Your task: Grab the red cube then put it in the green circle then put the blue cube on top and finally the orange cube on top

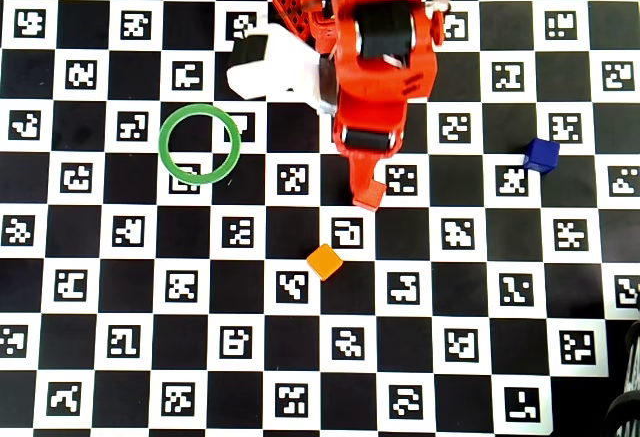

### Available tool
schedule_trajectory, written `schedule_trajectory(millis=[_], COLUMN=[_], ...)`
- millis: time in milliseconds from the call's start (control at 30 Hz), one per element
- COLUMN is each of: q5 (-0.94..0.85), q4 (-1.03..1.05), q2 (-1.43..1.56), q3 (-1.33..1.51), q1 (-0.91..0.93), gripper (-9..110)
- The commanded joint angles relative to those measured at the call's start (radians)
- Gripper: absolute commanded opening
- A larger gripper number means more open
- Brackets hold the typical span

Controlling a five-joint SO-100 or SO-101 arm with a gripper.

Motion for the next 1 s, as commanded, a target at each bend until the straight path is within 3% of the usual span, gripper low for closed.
schedule_trajectory(millis=[0,600,967], q5=[0.018,0.043,0.058], q4=[-0.063,-0.471,-0.615], q2=[-0.017,-0.121,-0.255], q3=[0.006,0.428,0.471], q1=[-0.012,-0.057,-0.097], gripper=[35,44,44])
